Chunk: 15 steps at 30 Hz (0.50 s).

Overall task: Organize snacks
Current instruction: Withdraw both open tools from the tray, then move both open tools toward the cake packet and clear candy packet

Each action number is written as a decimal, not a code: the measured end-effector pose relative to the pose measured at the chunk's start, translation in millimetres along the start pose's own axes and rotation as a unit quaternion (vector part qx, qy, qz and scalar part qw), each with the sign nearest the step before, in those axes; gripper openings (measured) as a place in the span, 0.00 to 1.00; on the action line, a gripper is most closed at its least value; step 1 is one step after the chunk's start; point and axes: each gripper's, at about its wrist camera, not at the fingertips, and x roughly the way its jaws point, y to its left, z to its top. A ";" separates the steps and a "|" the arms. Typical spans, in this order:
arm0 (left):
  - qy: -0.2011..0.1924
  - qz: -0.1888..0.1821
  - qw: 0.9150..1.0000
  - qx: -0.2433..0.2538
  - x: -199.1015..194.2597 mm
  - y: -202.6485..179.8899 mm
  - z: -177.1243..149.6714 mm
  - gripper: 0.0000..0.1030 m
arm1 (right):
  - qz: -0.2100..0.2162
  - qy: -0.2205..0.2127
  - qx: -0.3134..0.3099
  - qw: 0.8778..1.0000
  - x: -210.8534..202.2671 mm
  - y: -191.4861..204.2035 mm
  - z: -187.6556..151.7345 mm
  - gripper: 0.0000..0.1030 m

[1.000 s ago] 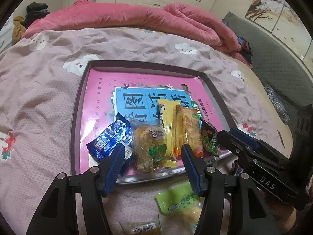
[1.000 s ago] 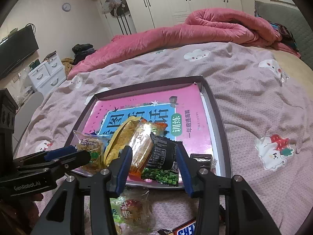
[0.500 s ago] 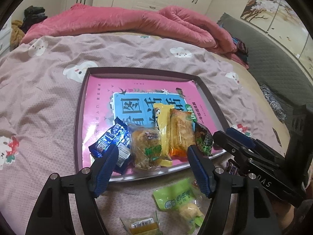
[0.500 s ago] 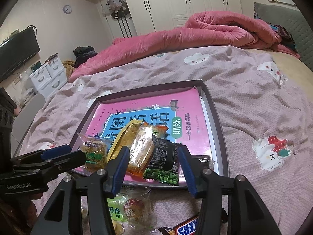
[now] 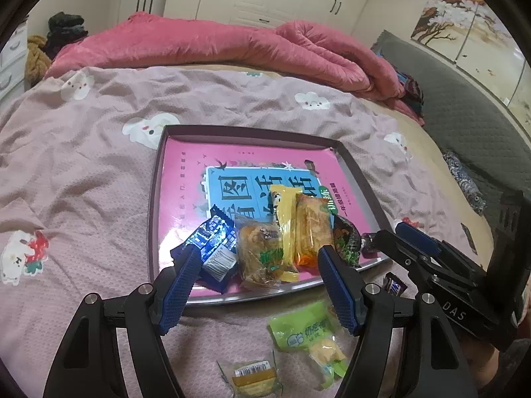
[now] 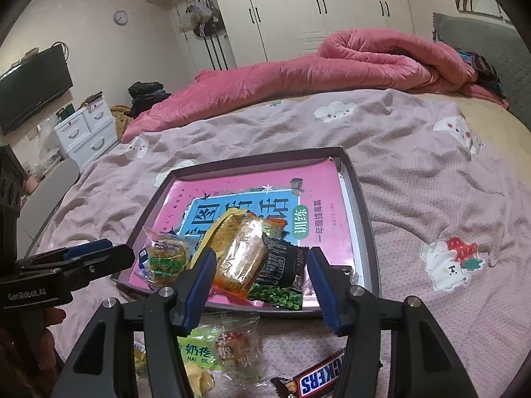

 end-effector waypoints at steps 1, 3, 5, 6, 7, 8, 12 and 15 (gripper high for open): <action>-0.001 0.000 1.000 0.000 -0.8 -0.3 0.1 0.72 | 0.000 -0.001 -0.001 1.000 -1.4 0.6 0.0 0.55; -0.002 0.000 1.000 0.001 -2.7 -0.6 -0.4 0.72 | 0.001 -0.004 -0.003 1.000 -4.6 1.9 0.4 0.57; -0.003 0.001 1.000 0.002 -4.9 -0.5 -1.0 0.72 | 0.000 -0.006 -0.004 1.000 -7.7 2.3 0.8 0.57; -0.003 0.001 1.000 0.002 -5.5 -0.1 -1.0 0.72 | 0.000 -0.007 -0.006 1.000 -8.8 3.0 0.7 0.57; -0.003 0.002 1.000 0.002 -6.2 -0.1 -1.1 0.72 | 0.000 -0.007 -0.008 1.000 -9.7 3.6 0.6 0.57; -0.003 0.002 1.000 0.002 -7.1 0.0 -1.4 0.72 | 0.001 -0.007 -0.010 1.000 -10.5 4.6 0.0 0.57; -0.004 0.005 1.000 0.004 -11.3 0.1 -3.4 0.72 | 0.001 -0.006 -0.019 1.000 -14.1 7.9 -3.3 0.57; -0.001 0.008 1.000 0.007 -13.2 0.6 -5.7 0.72 | 0.002 -0.005 -0.023 1.000 -17.6 9.2 -5.3 0.57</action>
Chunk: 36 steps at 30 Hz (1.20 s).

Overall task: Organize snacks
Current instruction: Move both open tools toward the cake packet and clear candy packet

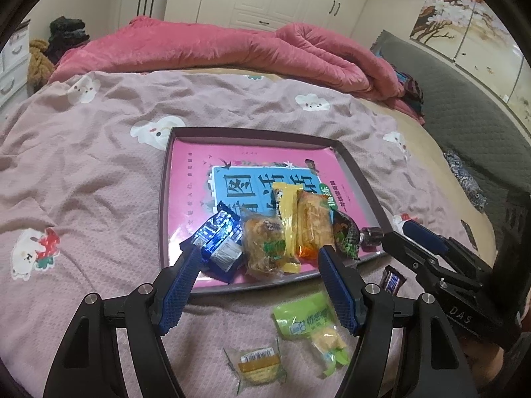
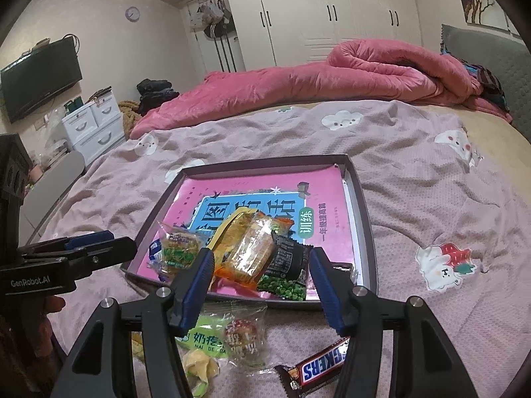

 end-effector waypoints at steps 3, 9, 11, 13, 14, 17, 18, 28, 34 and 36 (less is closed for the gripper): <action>0.001 0.003 1.000 0.003 -3.0 1.3 -3.1 0.72 | 0.002 -0.001 -0.002 1.000 -2.5 0.5 -1.6 0.57; 0.003 0.008 1.000 0.003 -7.6 3.2 -6.9 0.72 | 0.004 0.005 -0.010 1.000 -7.3 2.5 -7.5 0.57; 0.003 0.011 1.000 0.005 -9.7 3.4 -8.2 0.72 | 0.005 0.007 -0.012 1.000 -9.3 3.5 -11.1 0.57; 0.003 0.013 1.000 0.007 -10.8 3.1 -9.7 0.72 | 0.007 0.009 -0.014 1.000 -10.0 3.8 -13.1 0.57; 0.004 0.015 1.000 0.007 -11.2 3.2 -10.7 0.72 | 0.006 0.010 -0.018 1.000 -10.6 4.5 -14.3 0.57; 0.006 0.019 1.000 0.007 -11.9 3.4 -12.5 0.72 | 0.005 0.010 -0.022 1.000 -13.0 5.4 -16.6 0.57; 0.007 0.020 1.000 0.007 -12.1 3.4 -13.3 0.72 | 0.005 0.012 -0.022 1.000 -13.2 5.4 -17.5 0.57; 0.020 0.025 0.999 0.008 -13.3 3.0 -21.1 0.78 | 0.000 0.023 -0.030 0.999 -9.8 9.2 -23.0 0.68; 0.034 0.024 0.999 0.014 -9.9 0.7 -27.2 0.78 | 0.001 0.037 -0.034 0.999 -5.0 10.6 -27.7 0.70; 0.041 0.023 0.999 0.014 -7.9 0.7 -29.4 0.78 | 0.001 0.044 -0.037 0.998 -2.6 11.3 -29.8 0.70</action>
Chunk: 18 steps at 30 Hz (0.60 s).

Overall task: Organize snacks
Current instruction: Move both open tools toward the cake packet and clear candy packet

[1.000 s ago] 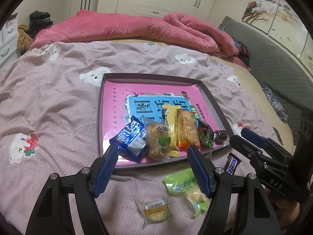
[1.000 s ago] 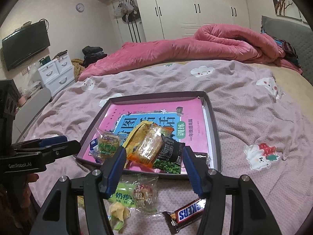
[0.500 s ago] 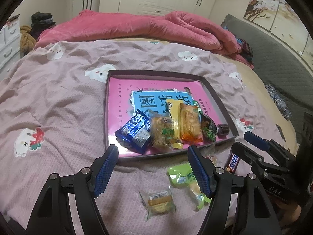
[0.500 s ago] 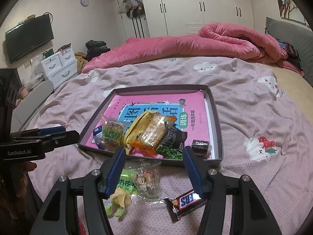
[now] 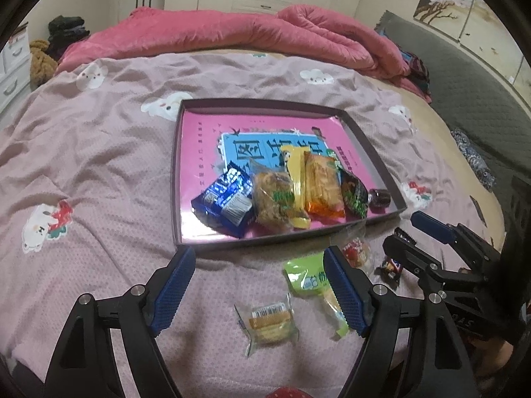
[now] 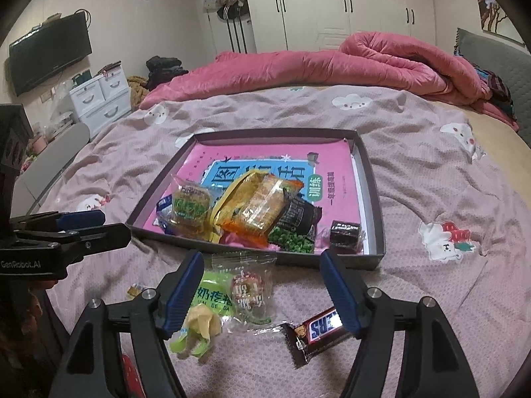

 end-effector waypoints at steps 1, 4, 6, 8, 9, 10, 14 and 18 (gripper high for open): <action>0.003 0.001 1.000 0.001 1.0 -0.3 -0.7 0.78 | 0.001 0.003 -0.001 1.000 1.1 0.0 -0.6 0.70; 0.011 0.003 1.000 0.002 3.0 -0.3 -3.1 0.78 | 0.003 0.010 -0.002 1.000 4.3 0.4 -3.1 0.70; 0.016 0.003 1.000 0.002 4.5 0.0 -5.2 0.78 | 0.004 0.017 -0.004 1.000 6.7 0.7 -4.7 0.70; 0.022 0.003 1.000 0.003 6.0 0.0 -8.5 0.78 | 0.004 0.025 -0.004 1.000 10.0 1.3 -6.5 0.70; 0.025 0.003 1.000 0.003 6.9 -0.5 -9.9 0.78 | 0.004 0.029 -0.005 1.000 11.2 1.5 -7.3 0.70; 0.029 0.002 1.000 0.003 7.9 -0.8 -11.5 0.78 | 0.005 0.032 -0.006 0.999 12.6 2.0 -8.1 0.70; 0.050 -0.001 0.999 0.004 13.5 -1.6 -18.0 0.78 | 0.005 0.050 -0.009 0.999 19.8 3.0 -12.1 0.70; 0.074 -0.002 0.997 0.002 20.6 -2.7 -26.7 0.78 | 0.007 0.066 -0.009 0.998 27.5 2.3 -16.7 0.70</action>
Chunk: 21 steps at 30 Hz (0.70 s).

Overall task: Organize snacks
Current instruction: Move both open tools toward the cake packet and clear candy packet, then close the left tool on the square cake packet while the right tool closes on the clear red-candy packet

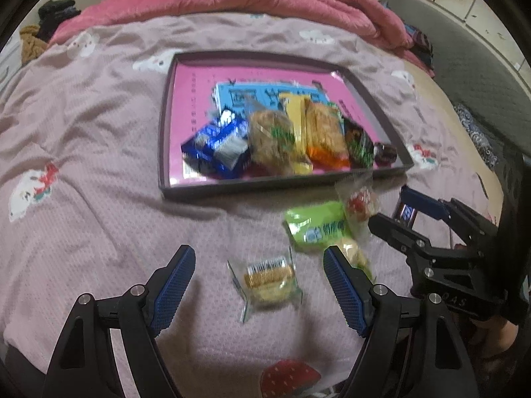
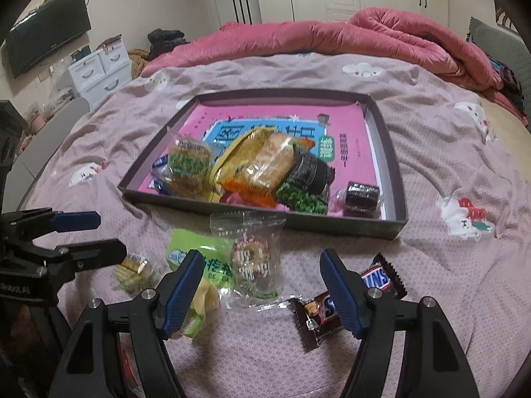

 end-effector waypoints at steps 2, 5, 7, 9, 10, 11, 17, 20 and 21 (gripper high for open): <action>0.011 0.002 1.000 -0.001 3.9 -0.1 -3.8 0.78 | 0.002 0.006 0.001 1.000 4.1 -0.7 -1.6 0.70; 0.026 0.003 1.000 -0.005 8.5 0.8 -7.5 0.78 | 0.001 0.011 0.003 1.000 9.6 -0.9 -3.6 0.70; 0.034 0.003 0.999 -0.009 11.5 2.0 -9.1 0.78 | 0.001 0.014 0.005 1.000 12.9 -1.3 -4.2 0.68; 0.040 0.005 0.999 -0.011 14.1 2.7 -10.6 0.78 | 0.001 0.019 0.005 1.000 17.3 -1.7 -5.0 0.62; 0.042 0.005 0.999 -0.012 15.6 3.2 -11.2 0.78 | 0.001 0.020 0.004 1.000 18.8 -1.7 -5.1 0.60; 0.044 0.004 0.999 -0.013 16.6 3.8 -11.6 0.78 | 0.001 0.022 0.001 1.000 20.8 -1.1 -5.5 0.56; 0.055 0.003 0.998 -0.013 23.1 3.6 -13.7 0.78 | 0.019 0.026 0.001 0.999 25.5 -0.6 -6.8 0.42; 0.062 0.006 0.998 -0.013 27.9 3.5 -15.0 0.78 | 0.025 0.017 0.000 1.000 22.0 -0.4 -6.2 0.36; 0.065 0.006 0.998 -0.014 29.7 3.6 -15.6 0.78 | 0.026 0.017 -0.002 1.000 21.3 0.3 -6.3 0.35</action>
